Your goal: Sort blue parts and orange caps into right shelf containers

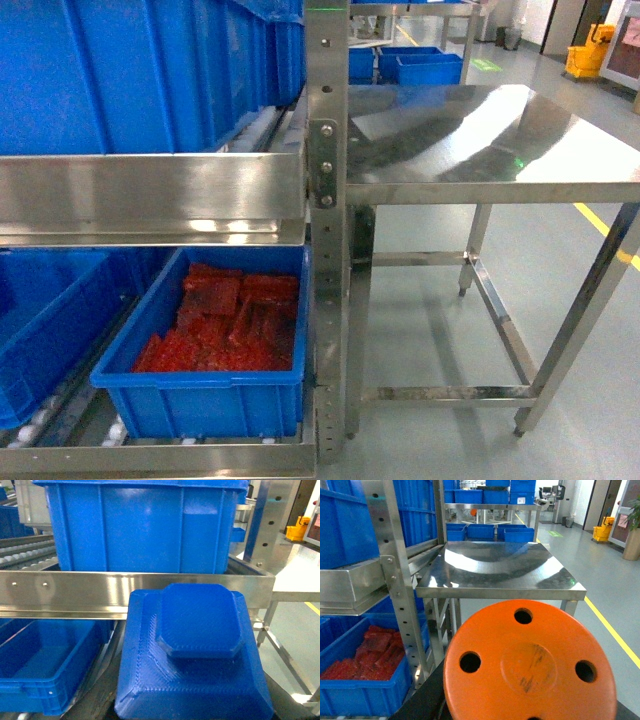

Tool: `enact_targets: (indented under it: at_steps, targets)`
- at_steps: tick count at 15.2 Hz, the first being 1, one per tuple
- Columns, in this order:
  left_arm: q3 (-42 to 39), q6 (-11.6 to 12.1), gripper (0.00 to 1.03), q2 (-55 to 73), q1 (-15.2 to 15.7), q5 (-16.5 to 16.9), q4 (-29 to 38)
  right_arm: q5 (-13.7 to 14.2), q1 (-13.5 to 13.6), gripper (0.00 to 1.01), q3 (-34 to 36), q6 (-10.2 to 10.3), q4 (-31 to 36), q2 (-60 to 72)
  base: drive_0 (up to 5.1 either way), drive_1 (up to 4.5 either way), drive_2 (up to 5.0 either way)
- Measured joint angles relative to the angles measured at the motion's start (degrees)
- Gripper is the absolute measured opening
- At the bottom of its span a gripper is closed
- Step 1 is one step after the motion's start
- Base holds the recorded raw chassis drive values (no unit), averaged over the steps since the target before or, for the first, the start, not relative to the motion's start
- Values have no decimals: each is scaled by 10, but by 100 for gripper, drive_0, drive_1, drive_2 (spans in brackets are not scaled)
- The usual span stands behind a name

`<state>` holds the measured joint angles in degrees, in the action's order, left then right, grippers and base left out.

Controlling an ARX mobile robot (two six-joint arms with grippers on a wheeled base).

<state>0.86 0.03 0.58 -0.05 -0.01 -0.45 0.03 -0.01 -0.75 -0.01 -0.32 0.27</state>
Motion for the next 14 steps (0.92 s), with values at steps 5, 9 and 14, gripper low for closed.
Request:
enact_targets:
  at_steps: [5, 9, 14]
  targets:
    - [0, 0, 43, 0, 0, 0, 0, 0, 0, 45, 0, 0, 1, 0, -501, 236, 236]
    - [0, 0, 43, 0, 0, 0, 0, 0, 0, 45, 0, 0, 0, 0, -501, 236, 236]
    - [0, 0, 43, 0, 0, 0, 0, 0, 0, 45, 0, 0, 0, 0, -500, 239, 239]
